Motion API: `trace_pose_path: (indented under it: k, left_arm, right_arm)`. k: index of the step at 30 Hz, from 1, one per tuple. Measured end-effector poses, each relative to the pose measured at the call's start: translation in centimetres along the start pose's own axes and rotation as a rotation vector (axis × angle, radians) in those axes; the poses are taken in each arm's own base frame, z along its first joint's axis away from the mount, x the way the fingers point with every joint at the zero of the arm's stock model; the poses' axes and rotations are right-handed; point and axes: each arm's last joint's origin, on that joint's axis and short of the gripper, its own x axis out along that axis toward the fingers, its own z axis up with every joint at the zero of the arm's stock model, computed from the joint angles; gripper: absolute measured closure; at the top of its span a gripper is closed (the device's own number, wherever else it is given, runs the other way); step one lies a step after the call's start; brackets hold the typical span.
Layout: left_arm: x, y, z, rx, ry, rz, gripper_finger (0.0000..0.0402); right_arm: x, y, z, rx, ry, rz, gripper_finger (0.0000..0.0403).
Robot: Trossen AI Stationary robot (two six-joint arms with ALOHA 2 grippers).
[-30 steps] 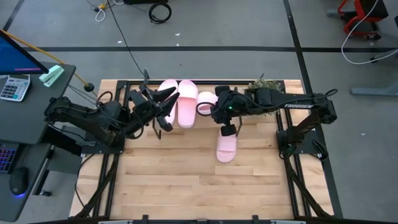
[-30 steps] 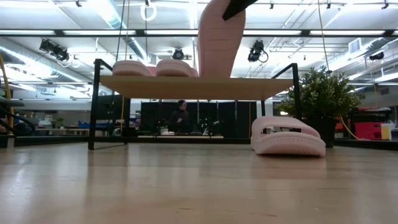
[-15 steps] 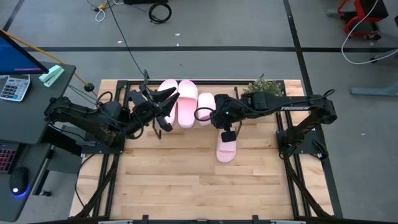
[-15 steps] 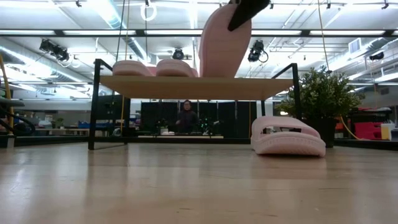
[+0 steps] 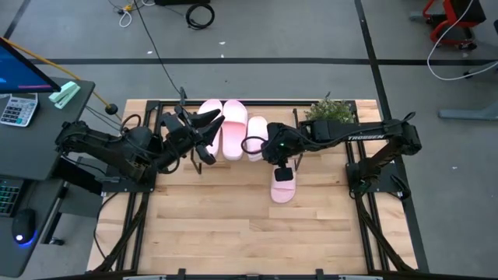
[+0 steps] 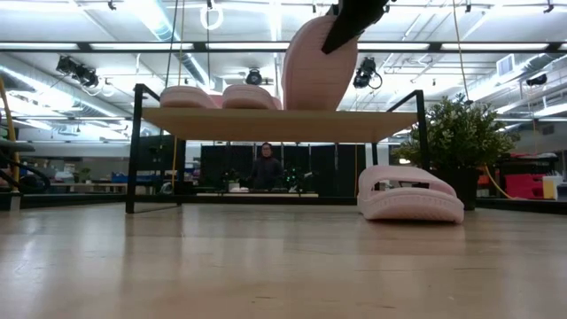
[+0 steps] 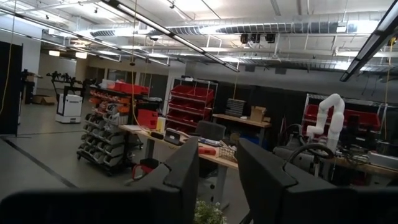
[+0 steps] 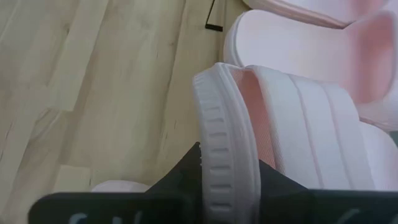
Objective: Pick and place slides into the shelf
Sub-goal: Put the pink slipper on the shelf
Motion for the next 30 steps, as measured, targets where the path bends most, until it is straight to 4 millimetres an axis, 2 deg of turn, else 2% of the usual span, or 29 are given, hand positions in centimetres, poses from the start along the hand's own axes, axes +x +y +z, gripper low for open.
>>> trace_pose_path:
  k: [6,17,30]
  left_arm:
    - [0.0,0.0,0.0,0.000,0.000,0.000,0.0287]
    - [0.0,0.0,-0.1,0.005,0.004,-0.001,0.0285]
    - [0.0,0.0,-0.3,0.021,0.019,-0.002,0.0290]
  right_arm:
    - [0.0,0.0,0.0,-0.003,0.000,0.001,0.0330]
    - [0.0,0.9,0.1,-0.040,-0.001,0.014,0.0269]
    - [0.0,1.2,0.2,0.065,-0.009,0.094,0.0234]
